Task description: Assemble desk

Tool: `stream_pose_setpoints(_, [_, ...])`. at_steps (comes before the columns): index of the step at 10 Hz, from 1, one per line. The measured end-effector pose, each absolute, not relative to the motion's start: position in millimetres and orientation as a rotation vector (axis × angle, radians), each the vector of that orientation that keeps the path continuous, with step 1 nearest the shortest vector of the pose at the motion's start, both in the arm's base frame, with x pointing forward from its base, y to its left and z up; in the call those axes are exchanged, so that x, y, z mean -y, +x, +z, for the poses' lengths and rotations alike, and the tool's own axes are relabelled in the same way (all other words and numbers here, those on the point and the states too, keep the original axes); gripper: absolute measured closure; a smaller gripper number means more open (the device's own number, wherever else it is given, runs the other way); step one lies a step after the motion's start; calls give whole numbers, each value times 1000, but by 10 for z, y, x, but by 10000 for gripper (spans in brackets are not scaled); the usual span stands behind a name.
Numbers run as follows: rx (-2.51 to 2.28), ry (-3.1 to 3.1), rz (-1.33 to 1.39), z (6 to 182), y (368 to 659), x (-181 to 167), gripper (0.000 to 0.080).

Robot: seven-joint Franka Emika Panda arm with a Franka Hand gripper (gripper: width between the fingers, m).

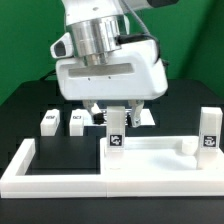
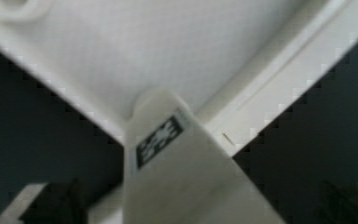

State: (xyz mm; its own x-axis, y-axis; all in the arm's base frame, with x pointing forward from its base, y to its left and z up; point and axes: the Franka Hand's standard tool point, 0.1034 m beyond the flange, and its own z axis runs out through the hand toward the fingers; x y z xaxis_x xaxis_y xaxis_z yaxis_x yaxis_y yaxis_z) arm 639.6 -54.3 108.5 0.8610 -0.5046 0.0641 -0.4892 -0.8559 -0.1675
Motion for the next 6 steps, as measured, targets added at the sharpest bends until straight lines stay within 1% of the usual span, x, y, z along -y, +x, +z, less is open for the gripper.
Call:
stream_pose_setpoints(2, [-270,-3058,-177,1084,6410,461,150])
stream_pose_setpoints(3, [-297,-3051,-177,1084,6410,467,150])
stream_pose_setpoints(5, [-335,-3046,-176,1083,6410,468,411])
stream_pose_setpoints(6, [-400,-3040,-175,1084,6409,498,411])
